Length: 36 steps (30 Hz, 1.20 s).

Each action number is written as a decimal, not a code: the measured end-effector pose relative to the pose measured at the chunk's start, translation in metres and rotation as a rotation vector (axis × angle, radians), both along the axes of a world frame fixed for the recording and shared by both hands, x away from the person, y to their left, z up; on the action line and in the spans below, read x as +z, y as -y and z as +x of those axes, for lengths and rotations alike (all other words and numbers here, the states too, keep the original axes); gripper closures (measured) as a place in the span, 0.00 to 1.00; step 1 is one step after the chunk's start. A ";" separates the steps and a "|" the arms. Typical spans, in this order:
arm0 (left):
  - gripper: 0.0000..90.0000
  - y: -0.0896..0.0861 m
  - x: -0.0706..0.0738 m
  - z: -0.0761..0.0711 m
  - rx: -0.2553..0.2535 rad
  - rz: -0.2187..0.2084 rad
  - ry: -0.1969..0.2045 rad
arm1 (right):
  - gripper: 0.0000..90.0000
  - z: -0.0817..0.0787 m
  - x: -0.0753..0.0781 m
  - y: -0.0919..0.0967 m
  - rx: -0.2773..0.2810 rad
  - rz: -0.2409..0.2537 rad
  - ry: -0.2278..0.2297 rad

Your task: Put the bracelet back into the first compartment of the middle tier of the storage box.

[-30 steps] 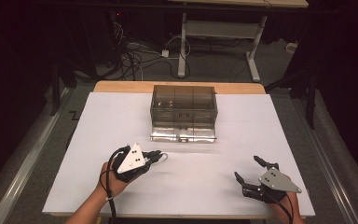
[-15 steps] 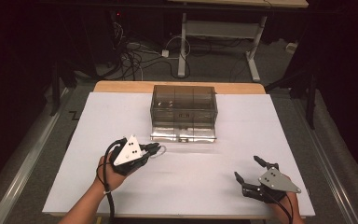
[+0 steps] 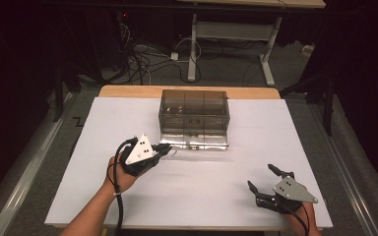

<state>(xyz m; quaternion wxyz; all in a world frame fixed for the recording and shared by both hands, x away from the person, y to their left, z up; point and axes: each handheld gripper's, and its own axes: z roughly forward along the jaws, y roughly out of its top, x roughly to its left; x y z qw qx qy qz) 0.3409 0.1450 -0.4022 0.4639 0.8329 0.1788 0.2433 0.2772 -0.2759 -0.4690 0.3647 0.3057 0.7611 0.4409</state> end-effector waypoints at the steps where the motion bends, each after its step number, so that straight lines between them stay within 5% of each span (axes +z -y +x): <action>1: 0.92 0.000 0.000 0.001 0.004 -0.002 0.005 | 0.19 0.000 0.000 0.000 0.001 0.000 -0.001; 21: 0.92 0.009 0.009 0.033 0.029 -0.029 0.009 | 0.19 -0.001 -0.001 -0.001 0.007 -0.009 -0.003; 36: 0.92 0.017 -0.004 0.059 0.056 -0.032 -0.027 | 0.19 -0.001 -0.001 -0.001 0.008 -0.011 -0.004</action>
